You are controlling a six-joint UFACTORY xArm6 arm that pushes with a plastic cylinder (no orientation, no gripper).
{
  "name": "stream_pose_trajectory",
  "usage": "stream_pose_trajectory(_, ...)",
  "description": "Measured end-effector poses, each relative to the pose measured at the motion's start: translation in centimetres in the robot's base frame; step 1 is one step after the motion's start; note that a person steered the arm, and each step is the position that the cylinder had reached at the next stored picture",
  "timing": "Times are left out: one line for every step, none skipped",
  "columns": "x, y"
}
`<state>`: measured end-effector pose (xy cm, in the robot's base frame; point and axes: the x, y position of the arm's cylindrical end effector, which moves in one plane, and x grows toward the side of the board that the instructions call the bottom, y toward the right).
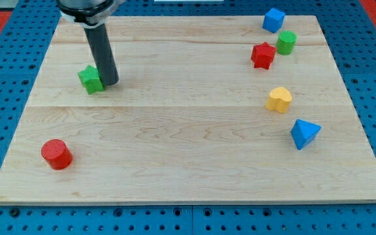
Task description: Push the green circle below the red star
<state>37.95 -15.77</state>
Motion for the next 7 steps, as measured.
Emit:
stream_pose_trajectory(-0.1,-3.1)
stream_pose_trajectory(-0.1,-2.6)
stream_pose_trajectory(-0.1,-1.8)
stream_pose_trajectory(-0.2,-0.2)
stream_pose_trajectory(-2.3,5.6)
stream_pose_trajectory(-5.7,11.6)
stream_pose_trajectory(-8.1,15.0)
